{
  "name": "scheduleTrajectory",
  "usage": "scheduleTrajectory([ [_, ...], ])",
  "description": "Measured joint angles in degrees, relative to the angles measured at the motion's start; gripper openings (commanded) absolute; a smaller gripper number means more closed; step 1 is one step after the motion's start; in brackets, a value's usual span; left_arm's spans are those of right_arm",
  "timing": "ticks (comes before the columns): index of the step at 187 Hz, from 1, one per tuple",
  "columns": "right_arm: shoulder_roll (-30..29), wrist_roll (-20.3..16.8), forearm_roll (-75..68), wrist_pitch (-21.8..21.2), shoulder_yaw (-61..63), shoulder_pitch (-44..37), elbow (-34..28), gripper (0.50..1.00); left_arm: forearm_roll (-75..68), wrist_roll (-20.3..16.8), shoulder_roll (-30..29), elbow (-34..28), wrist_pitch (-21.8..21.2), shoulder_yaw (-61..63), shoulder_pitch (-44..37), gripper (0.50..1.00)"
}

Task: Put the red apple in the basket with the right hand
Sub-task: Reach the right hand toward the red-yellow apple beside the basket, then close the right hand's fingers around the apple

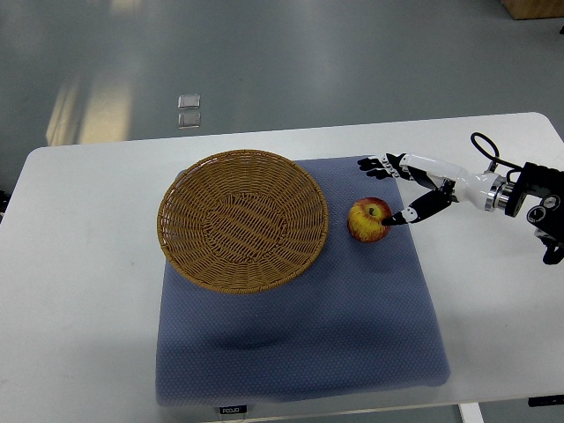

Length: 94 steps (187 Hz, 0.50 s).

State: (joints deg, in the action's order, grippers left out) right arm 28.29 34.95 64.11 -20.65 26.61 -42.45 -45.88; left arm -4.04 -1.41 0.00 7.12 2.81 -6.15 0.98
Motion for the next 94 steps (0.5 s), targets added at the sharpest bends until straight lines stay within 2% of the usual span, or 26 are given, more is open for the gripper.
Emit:
scheduleTrajectory([
  [94,-1.6,0.0,1.4,8.9,-4.6,1.2,0.5,0.921,0.0,0.0,0.0,0.0,0.0,0.0,0.0,1.000],
])
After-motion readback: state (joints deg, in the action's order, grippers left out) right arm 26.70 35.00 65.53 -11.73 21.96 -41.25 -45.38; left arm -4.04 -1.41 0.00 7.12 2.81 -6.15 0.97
